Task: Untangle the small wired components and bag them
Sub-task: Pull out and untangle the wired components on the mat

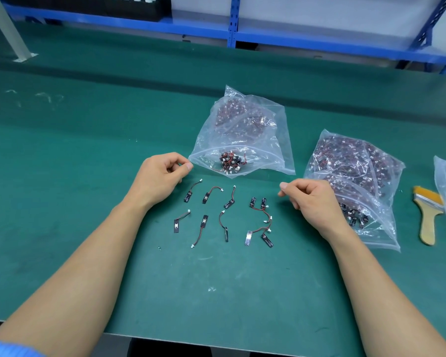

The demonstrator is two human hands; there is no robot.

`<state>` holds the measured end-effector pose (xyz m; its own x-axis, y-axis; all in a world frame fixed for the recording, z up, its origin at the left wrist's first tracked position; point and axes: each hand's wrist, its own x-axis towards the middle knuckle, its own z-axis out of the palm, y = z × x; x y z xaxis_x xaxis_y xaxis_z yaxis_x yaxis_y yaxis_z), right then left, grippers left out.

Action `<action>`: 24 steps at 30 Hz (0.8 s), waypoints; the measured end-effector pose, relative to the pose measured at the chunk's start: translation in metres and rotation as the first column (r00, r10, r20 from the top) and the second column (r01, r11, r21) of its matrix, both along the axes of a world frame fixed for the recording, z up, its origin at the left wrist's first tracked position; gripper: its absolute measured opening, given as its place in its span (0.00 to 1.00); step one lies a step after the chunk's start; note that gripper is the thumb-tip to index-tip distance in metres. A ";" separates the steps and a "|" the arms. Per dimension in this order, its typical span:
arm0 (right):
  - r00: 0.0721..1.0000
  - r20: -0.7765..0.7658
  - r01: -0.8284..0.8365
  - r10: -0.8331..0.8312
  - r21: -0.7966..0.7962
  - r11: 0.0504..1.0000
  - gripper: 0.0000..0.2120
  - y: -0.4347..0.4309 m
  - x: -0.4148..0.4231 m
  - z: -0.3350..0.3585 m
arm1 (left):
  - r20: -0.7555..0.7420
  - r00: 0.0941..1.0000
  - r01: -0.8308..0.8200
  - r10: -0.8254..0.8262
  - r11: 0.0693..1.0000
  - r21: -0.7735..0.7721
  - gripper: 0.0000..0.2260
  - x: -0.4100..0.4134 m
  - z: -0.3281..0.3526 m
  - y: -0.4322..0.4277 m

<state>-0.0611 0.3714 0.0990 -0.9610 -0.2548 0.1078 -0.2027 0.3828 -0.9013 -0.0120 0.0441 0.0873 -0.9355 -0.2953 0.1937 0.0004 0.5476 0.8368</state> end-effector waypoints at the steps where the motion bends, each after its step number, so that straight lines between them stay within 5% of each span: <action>1: 1.000 0.001 0.000 0.000 0.000 1.000 0.14 0.000 0.000 0.000 | 0.000 1.000 0.001 -0.001 1.000 -0.002 0.06 0.000 0.000 0.000; 24: 1.000 0.001 0.000 0.000 0.000 1.000 0.14 -0.001 0.000 -0.001 | 0.007 1.000 0.004 -0.004 1.000 -0.012 0.05 0.001 0.001 0.002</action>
<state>-0.0615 0.3705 0.0977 -0.9611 -0.2548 0.1066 -0.2015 0.3829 -0.9016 -0.0108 0.0458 0.0887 -0.9381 -0.2893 0.1907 -0.0032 0.5576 0.8301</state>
